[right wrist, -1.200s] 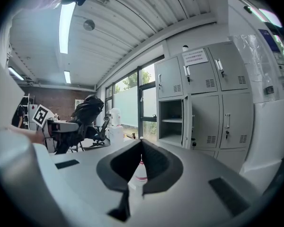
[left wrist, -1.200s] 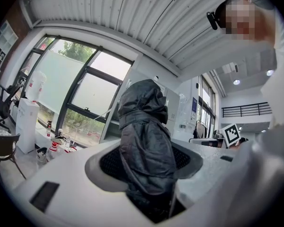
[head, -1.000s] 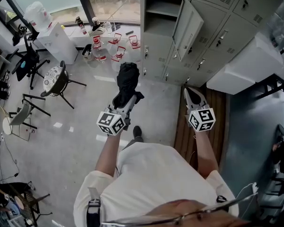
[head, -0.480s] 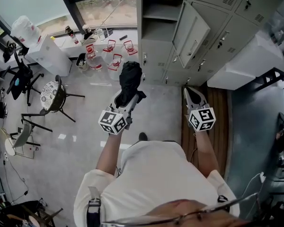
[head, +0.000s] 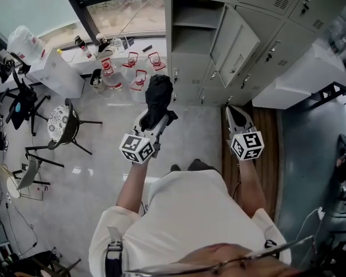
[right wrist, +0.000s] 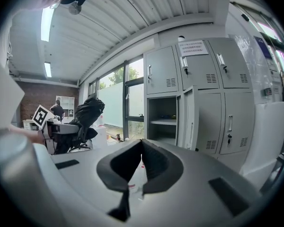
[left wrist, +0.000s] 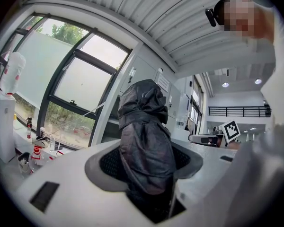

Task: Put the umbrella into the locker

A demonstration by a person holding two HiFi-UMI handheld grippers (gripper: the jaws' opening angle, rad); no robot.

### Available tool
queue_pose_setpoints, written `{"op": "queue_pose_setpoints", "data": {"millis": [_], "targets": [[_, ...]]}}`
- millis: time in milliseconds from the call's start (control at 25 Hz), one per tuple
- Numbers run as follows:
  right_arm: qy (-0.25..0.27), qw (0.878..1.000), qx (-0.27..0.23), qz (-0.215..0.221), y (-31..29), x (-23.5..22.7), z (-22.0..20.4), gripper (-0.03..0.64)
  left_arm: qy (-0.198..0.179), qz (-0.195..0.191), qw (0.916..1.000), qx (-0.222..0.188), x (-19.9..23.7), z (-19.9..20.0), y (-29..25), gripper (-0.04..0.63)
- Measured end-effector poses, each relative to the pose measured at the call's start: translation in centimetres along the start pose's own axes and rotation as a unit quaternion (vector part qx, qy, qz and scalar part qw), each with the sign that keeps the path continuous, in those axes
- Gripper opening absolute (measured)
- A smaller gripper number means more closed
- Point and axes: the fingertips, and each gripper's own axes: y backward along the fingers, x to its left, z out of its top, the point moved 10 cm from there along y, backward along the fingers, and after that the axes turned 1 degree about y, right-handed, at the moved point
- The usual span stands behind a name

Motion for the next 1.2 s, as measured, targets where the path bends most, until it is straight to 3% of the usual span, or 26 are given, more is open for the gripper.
{"op": "queue_pose_setpoints", "data": {"millis": [640,1200], "targets": [[-0.011,1.0,0.002,0.028,-8.3,-7.7,-0.1,0.006,0.001,0.036,0.9992,0.018,2.4,0.4,-8.8,0.232],[-0.016,0.996,0.004,0.093,-16.1,-13.2,-0.2,0.007,0.007,0.081,0.9964,0.023,3.4,0.5,-18.1,0.232]]}}
